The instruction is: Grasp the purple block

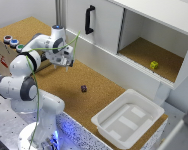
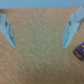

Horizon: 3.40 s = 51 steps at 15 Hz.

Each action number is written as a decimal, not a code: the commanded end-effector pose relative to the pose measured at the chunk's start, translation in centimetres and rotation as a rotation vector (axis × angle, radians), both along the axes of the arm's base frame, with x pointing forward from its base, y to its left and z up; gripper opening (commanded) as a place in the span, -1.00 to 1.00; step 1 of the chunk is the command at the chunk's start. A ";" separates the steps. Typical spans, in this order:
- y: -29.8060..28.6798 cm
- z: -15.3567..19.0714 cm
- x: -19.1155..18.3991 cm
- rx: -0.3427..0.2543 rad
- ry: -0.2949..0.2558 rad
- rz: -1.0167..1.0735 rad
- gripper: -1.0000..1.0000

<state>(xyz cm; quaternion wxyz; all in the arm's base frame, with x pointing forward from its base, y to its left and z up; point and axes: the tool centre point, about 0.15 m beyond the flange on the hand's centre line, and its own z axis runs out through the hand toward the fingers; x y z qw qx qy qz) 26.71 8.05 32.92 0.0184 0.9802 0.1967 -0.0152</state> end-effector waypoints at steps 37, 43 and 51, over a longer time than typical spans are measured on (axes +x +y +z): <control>-9.0 -11.8 11.3 0.004 0.041 0.432 -1.00; -8.4 -3.5 8.6 -0.025 -0.015 0.268 -1.00; -8.4 4.3 5.6 -0.023 -0.035 0.027 -1.00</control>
